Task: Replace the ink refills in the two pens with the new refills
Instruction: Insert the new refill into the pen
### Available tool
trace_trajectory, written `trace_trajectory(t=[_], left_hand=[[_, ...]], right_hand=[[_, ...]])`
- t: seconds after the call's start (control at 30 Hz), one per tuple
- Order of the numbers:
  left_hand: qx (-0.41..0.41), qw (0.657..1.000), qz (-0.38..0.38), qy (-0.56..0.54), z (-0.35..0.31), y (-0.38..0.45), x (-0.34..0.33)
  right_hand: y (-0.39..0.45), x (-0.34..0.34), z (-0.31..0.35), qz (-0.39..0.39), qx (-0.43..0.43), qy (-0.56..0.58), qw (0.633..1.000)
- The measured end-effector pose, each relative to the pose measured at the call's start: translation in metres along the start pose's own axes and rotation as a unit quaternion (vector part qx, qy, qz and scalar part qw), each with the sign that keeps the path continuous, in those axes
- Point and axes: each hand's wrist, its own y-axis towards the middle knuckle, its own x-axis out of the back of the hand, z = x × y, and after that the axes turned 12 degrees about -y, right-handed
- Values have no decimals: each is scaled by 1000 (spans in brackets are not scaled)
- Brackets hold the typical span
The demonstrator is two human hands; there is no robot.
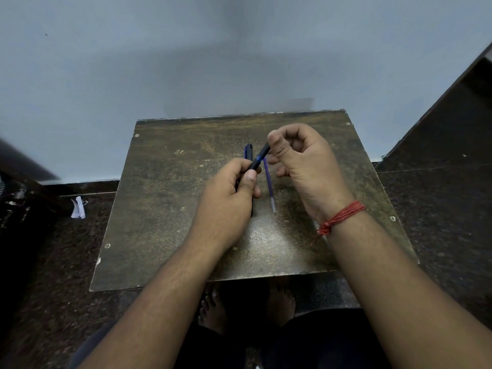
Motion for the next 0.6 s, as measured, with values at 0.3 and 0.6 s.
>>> trace_trajectory(t=[0.3, 0.6], left_hand=[[-6, 1000, 9, -1, 1, 0, 0], [-10, 1000, 10, -13, 0, 0, -1]], right_hand=[[2, -1, 0, 57, -31, 88, 994], [2, 0, -1, 41, -37, 104, 993]])
